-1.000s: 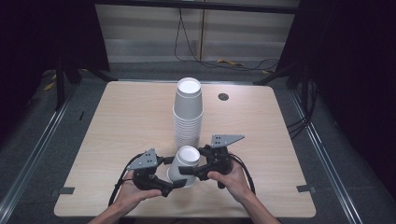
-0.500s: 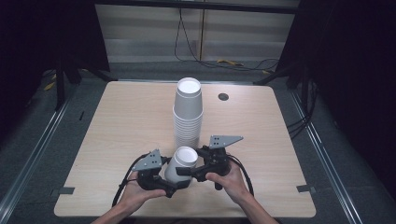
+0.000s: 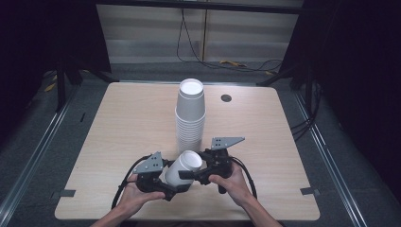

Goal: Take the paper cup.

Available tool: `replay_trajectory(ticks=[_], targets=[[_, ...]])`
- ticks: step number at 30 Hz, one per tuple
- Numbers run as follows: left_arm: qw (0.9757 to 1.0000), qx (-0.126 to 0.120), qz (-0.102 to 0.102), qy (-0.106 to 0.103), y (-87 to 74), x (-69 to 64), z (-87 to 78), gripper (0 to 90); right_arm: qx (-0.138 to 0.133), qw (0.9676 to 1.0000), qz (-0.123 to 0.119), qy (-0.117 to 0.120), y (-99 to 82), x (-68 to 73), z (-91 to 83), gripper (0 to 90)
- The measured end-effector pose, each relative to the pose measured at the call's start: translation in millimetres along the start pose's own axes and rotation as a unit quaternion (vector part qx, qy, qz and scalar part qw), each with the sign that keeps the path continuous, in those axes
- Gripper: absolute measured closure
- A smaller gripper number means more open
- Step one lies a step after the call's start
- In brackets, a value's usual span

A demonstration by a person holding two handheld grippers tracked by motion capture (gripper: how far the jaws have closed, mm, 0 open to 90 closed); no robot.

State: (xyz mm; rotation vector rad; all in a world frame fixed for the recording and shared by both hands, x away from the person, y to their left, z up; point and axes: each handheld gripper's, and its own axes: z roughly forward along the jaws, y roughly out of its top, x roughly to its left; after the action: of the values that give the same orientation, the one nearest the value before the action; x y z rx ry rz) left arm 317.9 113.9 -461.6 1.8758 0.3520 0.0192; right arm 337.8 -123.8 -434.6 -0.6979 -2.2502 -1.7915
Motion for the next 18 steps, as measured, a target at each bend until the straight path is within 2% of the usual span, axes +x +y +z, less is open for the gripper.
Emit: replay_trajectory(ticks=[3,8,10,18], targets=[[1.0,0.006,0.0,-0.004,-0.4,-0.7,1.0,15.1,0.01,0.9999,0.003,0.001,0.1,0.3,-0.4,20.1],[0.9999,0.006,-0.006,-0.006,-0.2,-0.1,0.4,15.2,0.017,0.9998,-0.008,-0.006,0.0,2.8,0.1,18.1],[1.0,0.007,-0.004,-0.002,-0.1,0.6,-0.7,15.2,0.029,0.9994,-0.012,-0.011,0.4,3.5,-0.2,18.1],[0.9999,0.006,-0.008,0.006,-0.4,5.0,-7.9,15.3,0.034,0.9988,-0.027,-0.024,1.3,5.4,-2.7,15.6]])
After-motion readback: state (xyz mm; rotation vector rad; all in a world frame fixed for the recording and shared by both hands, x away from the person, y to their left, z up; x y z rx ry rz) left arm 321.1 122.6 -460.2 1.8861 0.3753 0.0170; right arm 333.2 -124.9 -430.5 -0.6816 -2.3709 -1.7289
